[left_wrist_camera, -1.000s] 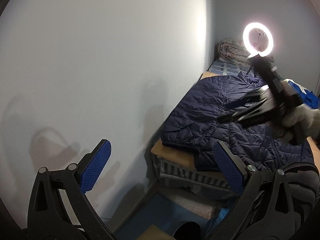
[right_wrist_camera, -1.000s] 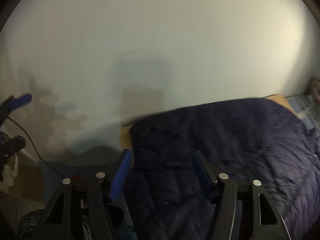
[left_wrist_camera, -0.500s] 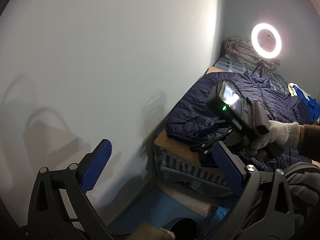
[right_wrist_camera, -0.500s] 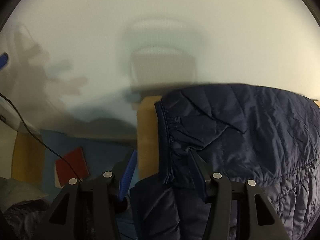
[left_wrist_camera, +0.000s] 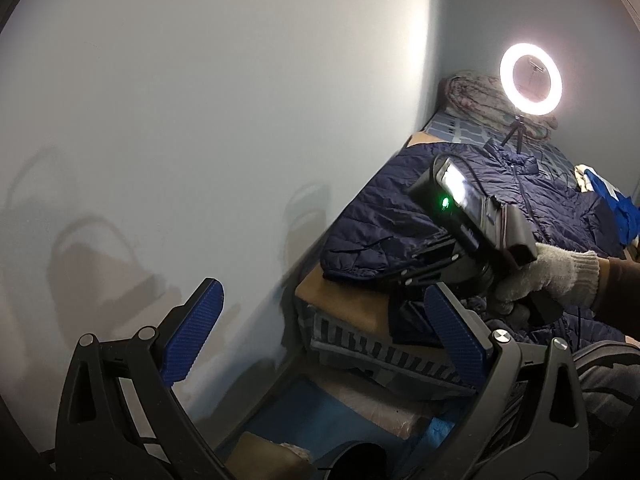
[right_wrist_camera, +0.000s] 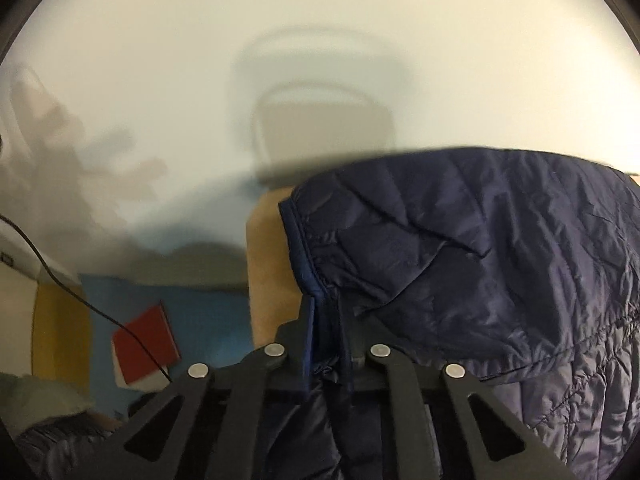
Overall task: Fold large clothes
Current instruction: 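Reach the right tool to the jacket sleeve cuff and close on it, then carry the held sleeve across the jacket body and open the right tool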
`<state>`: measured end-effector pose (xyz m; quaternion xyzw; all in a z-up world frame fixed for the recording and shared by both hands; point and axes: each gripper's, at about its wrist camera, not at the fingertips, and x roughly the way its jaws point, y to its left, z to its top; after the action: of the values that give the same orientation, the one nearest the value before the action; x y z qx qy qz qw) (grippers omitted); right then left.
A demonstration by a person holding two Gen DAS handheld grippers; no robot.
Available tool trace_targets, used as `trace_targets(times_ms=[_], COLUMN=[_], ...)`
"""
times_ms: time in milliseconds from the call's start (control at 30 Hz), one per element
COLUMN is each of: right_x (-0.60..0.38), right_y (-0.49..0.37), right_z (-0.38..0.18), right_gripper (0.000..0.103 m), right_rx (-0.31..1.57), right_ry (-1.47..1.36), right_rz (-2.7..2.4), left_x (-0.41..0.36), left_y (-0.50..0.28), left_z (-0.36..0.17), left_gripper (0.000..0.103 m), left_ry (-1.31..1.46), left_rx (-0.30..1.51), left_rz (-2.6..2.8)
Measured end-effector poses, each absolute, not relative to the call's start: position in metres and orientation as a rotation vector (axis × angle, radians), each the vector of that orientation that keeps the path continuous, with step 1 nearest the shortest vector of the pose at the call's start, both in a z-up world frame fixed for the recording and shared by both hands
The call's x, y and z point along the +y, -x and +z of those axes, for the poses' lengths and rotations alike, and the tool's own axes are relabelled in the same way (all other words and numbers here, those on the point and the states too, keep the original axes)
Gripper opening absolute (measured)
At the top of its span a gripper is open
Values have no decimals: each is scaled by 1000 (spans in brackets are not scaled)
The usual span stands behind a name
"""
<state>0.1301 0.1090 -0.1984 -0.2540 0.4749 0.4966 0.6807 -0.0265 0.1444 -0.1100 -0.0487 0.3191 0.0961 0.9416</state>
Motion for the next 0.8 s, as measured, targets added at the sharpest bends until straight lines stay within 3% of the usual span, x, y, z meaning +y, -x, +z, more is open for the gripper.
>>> trace_targets(times_ms=[433,800], right_x=[-24,-135], right_y=[-232,-265], right_z=[-131,-149], right_gripper=[3,0], right_rx=[1014,1033], right_ry=[37,-108], right_rz=[911,647], left_x=[121,93], left_y=[-4,-54], left_z=[-105,-114], left_gripper=[102,102], left_ry=[56,9], left_rx=[629,639], left_rz=[123,46])
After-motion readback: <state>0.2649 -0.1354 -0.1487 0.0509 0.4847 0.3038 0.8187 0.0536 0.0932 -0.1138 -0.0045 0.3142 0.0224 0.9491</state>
